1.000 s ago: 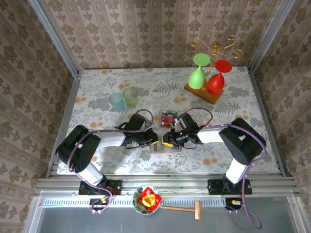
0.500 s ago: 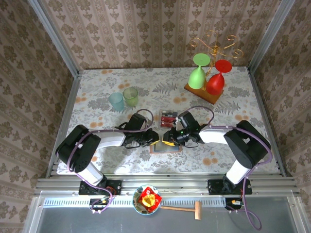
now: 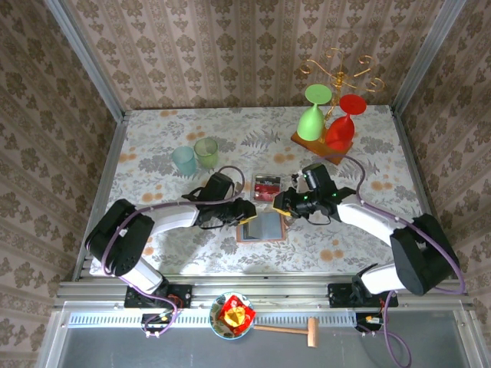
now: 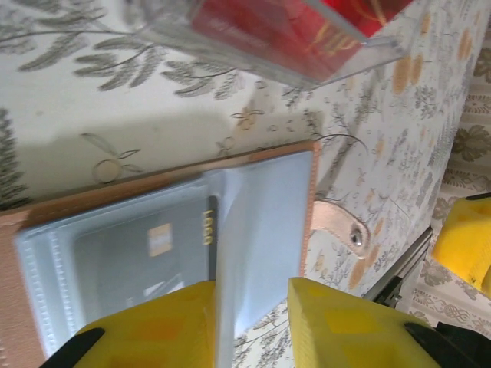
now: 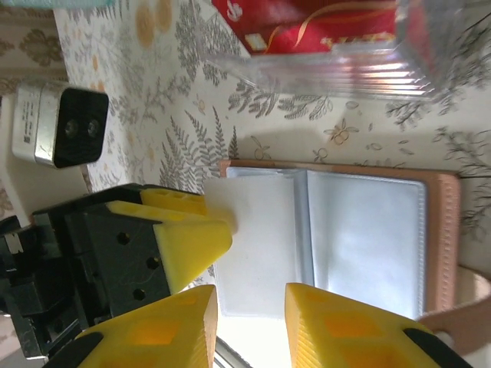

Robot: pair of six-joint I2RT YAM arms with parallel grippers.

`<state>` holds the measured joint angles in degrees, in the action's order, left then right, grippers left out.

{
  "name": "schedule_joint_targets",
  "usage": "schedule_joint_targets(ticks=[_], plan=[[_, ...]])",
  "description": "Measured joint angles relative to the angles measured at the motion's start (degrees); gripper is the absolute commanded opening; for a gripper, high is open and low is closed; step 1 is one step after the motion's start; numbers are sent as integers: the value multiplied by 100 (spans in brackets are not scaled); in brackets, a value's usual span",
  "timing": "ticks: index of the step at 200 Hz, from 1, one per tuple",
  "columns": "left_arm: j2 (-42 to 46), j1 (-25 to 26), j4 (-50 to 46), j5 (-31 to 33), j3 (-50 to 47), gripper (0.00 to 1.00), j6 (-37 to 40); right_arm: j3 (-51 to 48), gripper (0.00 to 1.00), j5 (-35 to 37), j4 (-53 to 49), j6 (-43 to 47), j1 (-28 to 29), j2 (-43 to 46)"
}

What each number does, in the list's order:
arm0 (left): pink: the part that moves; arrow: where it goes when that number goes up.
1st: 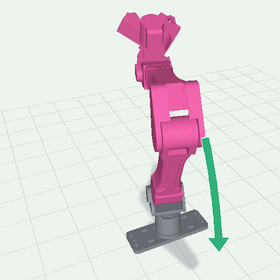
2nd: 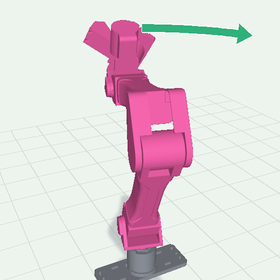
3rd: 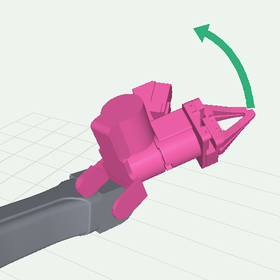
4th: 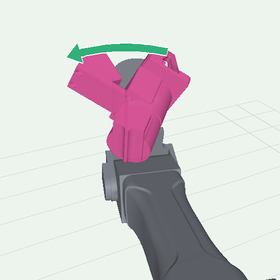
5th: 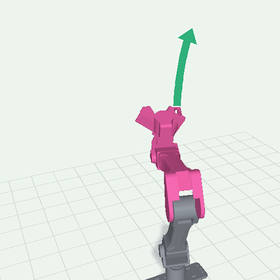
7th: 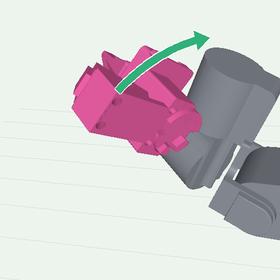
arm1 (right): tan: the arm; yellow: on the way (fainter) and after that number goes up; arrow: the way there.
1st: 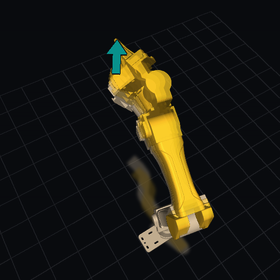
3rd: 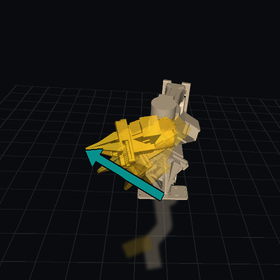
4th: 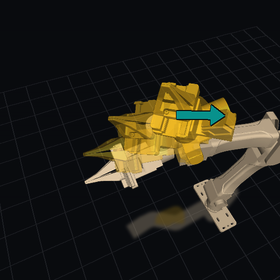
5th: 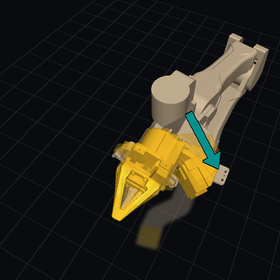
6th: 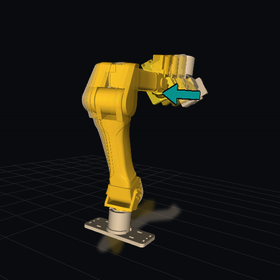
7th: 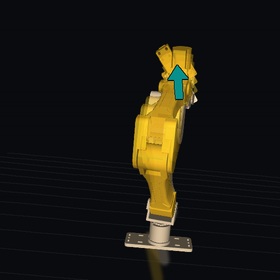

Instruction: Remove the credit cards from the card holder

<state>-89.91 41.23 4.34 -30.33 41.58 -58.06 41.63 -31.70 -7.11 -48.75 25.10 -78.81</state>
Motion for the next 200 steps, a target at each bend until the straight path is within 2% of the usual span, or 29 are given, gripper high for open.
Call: schedule_joint_targets(ticks=[48,68,101,200], plan=[[-68,155,-136,-37,297,34,22,-142,30,0,-280,157,-372,542],[-199,236,-136,-57,468,40,42,-240,31,-2,-398,214,-459,675],[-590,376,-184,-79,807,43,111,-376,32,-2,-529,236,-540,885],[-1252,573,-240,-188,1241,44,131,-660,34,-2,-686,256,-686,1362]])
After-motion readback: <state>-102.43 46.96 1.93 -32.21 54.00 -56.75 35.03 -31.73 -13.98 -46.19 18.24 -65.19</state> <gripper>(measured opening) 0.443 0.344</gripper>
